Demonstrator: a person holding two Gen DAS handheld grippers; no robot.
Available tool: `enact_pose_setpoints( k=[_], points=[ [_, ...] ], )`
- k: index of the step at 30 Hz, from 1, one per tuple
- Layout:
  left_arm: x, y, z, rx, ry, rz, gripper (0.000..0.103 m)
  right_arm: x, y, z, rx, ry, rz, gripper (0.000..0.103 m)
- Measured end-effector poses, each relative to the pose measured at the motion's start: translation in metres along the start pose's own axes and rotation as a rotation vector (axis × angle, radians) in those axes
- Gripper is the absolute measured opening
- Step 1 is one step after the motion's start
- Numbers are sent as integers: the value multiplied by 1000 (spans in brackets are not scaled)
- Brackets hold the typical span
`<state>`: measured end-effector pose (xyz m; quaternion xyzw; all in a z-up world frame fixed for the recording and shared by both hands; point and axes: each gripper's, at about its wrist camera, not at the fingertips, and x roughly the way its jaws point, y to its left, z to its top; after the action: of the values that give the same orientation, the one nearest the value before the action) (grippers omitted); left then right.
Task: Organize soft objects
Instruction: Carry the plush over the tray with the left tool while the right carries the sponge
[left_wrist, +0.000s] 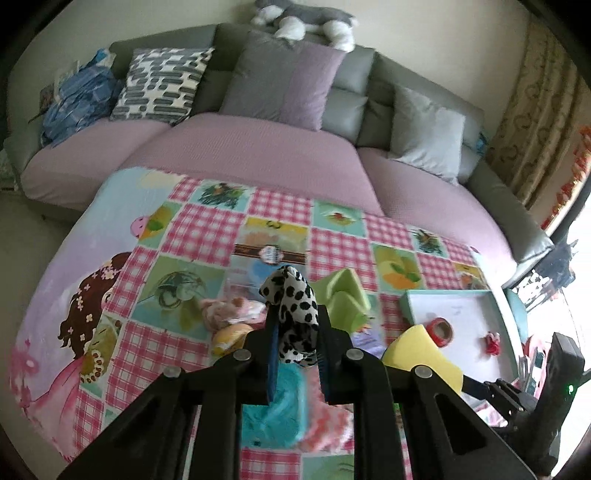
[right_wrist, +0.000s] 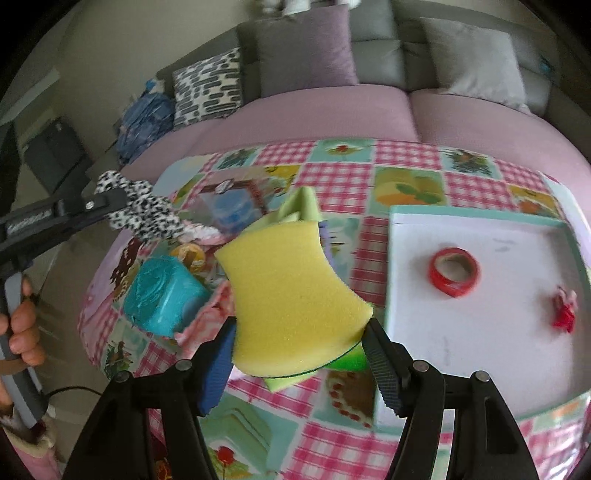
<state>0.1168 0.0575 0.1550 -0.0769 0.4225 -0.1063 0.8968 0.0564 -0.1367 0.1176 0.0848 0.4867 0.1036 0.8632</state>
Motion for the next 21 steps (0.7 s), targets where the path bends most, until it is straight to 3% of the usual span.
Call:
enact_pose_setpoints(
  k=[21],
  points=[
    [6,-131,-47,215,57,-116,18,-69,-118,-48,237,-64,-158,70]
  ],
)
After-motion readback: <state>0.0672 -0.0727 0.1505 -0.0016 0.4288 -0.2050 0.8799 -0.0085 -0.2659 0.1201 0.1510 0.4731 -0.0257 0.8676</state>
